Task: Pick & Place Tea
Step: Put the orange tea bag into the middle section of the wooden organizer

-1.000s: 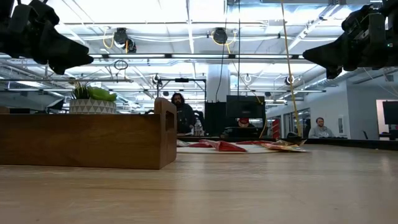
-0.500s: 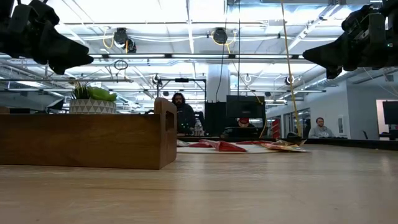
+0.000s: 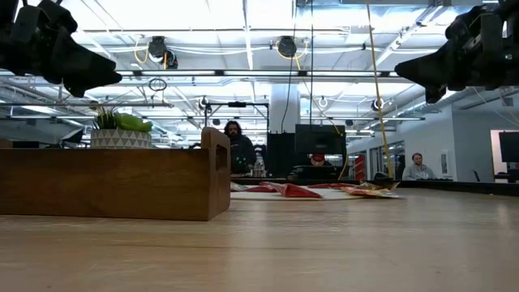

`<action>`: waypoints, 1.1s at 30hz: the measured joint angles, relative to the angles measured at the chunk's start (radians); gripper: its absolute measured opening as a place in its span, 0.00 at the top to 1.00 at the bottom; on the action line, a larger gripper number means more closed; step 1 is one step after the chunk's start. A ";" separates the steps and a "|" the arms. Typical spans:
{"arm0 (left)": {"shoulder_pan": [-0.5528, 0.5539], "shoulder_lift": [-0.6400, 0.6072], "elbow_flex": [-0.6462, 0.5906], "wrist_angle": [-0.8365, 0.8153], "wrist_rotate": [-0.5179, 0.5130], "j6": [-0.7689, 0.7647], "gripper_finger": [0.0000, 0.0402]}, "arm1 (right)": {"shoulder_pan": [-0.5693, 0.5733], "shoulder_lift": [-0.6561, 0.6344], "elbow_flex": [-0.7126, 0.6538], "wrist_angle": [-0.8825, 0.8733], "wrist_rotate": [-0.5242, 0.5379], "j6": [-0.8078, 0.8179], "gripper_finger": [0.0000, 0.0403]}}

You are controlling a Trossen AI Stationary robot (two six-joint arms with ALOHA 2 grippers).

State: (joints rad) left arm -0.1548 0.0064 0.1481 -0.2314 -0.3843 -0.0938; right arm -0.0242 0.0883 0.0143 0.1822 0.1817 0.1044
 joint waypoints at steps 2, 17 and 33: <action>0.000 0.000 0.000 0.000 0.000 0.000 0.50 | 0.000 0.000 0.000 0.004 -0.003 0.061 1.00; 0.000 0.000 0.000 0.000 0.000 0.000 0.50 | 0.000 0.043 0.000 0.053 0.057 0.040 0.99; 0.000 0.000 0.000 -0.001 0.000 0.000 0.50 | 0.144 0.926 0.484 0.021 0.167 -0.177 0.40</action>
State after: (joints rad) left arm -0.1547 0.0067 0.1478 -0.2320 -0.3843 -0.0937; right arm 0.1194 1.0141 0.4980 0.2032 0.3490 -0.0723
